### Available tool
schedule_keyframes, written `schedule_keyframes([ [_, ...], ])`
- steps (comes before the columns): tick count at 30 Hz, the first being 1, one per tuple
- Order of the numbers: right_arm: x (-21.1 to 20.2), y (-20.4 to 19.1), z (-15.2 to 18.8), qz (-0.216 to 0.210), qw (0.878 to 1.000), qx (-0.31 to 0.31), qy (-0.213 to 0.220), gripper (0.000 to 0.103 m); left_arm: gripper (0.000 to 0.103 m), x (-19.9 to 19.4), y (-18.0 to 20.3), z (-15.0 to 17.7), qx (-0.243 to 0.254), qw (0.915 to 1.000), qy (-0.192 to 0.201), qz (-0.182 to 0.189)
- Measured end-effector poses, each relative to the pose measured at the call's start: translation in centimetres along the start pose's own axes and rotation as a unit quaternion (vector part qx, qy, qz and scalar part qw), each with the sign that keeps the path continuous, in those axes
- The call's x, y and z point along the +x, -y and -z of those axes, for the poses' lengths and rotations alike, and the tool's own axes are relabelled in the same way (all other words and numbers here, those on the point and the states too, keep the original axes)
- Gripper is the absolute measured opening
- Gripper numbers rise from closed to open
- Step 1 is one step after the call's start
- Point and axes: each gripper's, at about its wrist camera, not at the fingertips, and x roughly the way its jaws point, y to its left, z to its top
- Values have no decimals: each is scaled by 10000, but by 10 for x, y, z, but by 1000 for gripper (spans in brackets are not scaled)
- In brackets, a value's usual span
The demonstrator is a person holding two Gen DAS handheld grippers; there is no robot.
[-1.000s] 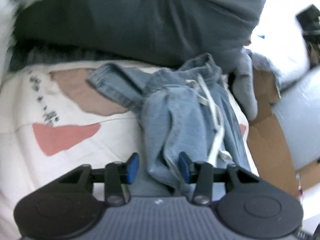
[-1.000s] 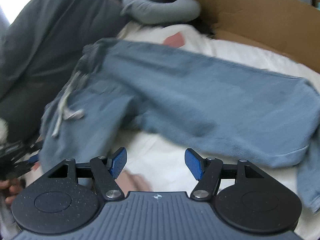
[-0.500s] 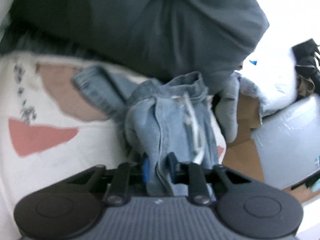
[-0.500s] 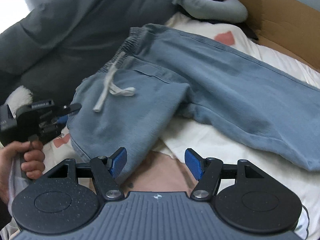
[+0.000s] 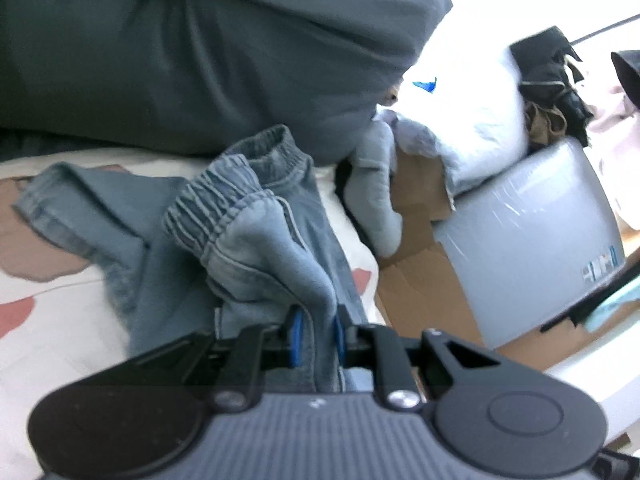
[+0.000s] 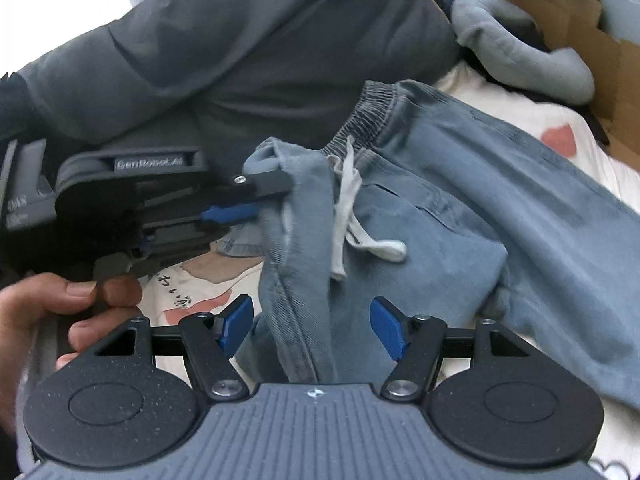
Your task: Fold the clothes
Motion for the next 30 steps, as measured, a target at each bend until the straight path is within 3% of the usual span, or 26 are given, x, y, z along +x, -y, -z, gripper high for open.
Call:
schedule_keyframes([
  [9, 30, -1, -6, 158, 9998, -125, -55, 67, 19, 18, 10, 4, 125, 9996, -176, 161],
  [10, 34, -1, -7, 170, 9997, -136, -76, 64, 20, 21, 12, 5, 140, 9996, -189, 152],
  [13, 42, 2, -10, 171, 9996, -157, -153, 34, 24, 25, 17, 9, 209, 9994, -228, 181],
  [14, 43, 4, -12, 175, 9996, -133, -174, 19, 25, 24, 18, 10, 192, 9993, -222, 216],
  [16, 43, 13, -17, 130, 9997, 16, -215, 17, 33, 21, 20, 11, 176, 9993, -200, 261],
  [18, 39, 19, -21, 111, 9998, 65, -152, 16, 52, 13, 23, 13, 298, 9993, -80, 190],
  [21, 34, 24, -28, 101, 9999, 60, -77, 15, 70, -3, 19, 15, 357, 9989, 313, -67],
  [23, 31, 26, -34, 108, 9999, 71, -22, 15, 72, -11, 10, 15, 336, 9977, 491, -309],
  [30, 21, 34, -57, 109, 9998, 23, 164, 15, 72, -11, -38, 11, 529, 9833, 378, -1699],
])
